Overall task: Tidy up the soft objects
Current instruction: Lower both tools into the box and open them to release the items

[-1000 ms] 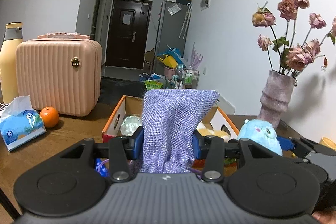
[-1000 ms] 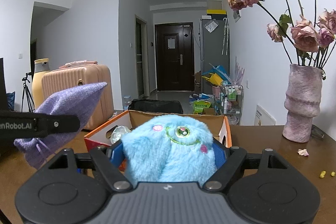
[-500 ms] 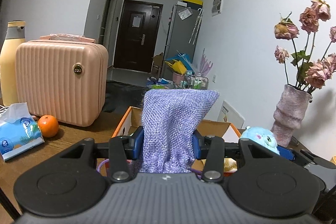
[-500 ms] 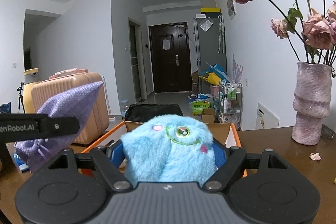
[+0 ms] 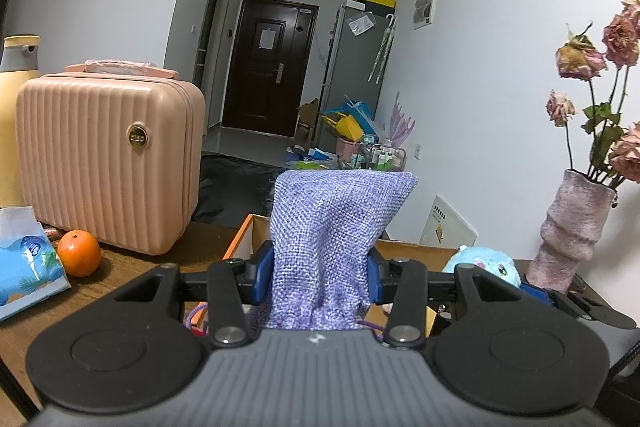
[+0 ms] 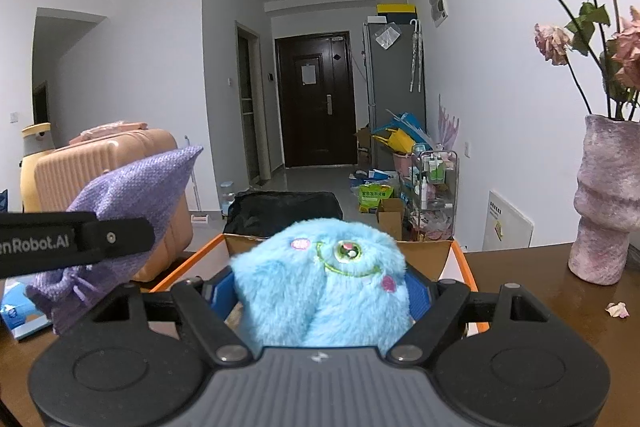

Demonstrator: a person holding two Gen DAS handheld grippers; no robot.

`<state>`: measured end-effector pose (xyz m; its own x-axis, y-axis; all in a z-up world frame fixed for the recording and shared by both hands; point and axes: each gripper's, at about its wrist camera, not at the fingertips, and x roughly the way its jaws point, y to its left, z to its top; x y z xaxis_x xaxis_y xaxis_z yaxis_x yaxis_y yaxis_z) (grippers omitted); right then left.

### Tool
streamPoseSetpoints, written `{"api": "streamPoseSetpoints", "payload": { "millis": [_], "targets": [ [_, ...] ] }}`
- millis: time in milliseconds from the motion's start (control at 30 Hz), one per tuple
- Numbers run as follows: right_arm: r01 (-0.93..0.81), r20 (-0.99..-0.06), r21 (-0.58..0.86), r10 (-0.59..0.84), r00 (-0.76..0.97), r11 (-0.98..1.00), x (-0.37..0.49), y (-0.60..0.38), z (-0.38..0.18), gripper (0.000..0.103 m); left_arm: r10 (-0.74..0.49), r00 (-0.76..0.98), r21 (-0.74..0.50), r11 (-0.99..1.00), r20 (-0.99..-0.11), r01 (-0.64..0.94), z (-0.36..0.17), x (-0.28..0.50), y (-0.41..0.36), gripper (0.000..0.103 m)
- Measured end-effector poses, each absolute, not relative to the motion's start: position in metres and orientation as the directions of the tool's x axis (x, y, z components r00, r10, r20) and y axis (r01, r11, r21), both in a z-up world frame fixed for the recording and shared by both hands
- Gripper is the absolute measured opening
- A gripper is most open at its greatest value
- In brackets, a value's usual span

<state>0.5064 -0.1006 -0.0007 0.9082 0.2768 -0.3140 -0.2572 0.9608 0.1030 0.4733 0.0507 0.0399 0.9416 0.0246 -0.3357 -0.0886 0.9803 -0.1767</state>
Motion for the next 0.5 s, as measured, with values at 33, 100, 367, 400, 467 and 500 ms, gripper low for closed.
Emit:
{"api": "streamPoseSetpoints", "payload": {
  "millis": [33, 100, 367, 400, 467, 500],
  "targets": [
    [-0.256, -0.317, 0.103, 0.276, 0.907, 0.961, 0.509, -0.099, -0.001, 0.079, 0.026, 0.941, -0.176, 0.98, -0.337, -0.09, 0.039, 0.477, 0.051, 0.045],
    [-0.255, -0.326, 0.099, 0.273, 0.905, 0.962, 0.517, -0.095, -0.002, 0.079, 0.029, 0.939, -0.175, 0.98, -0.343, -0.094, 0.038, 0.484, 0.052, 0.045],
    [-0.237, -0.366, 0.085, 0.252, 0.896, 0.968, 0.538, -0.083, -0.007, 0.079, 0.042, 0.93, -0.158, 0.982, -0.366, -0.107, 0.031, 0.516, 0.053, 0.045],
    [-0.234, -0.372, 0.082, 0.247, 0.895, 0.969, 0.541, -0.08, -0.008, 0.079, 0.046, 0.928, -0.156, 0.982, -0.369, -0.11, 0.03, 0.519, 0.052, 0.045],
    [-0.226, -0.384, 0.076, 0.237, 0.892, 0.971, 0.547, -0.078, -0.009, 0.079, 0.047, 0.925, -0.156, 0.981, -0.378, -0.114, 0.027, 0.527, 0.054, 0.045],
    [-0.221, -0.392, 0.074, 0.232, 0.89, 0.972, 0.55, -0.076, -0.01, 0.079, 0.049, 0.922, -0.154, 0.981, -0.383, -0.116, 0.026, 0.53, 0.054, 0.045]
  ]
}}
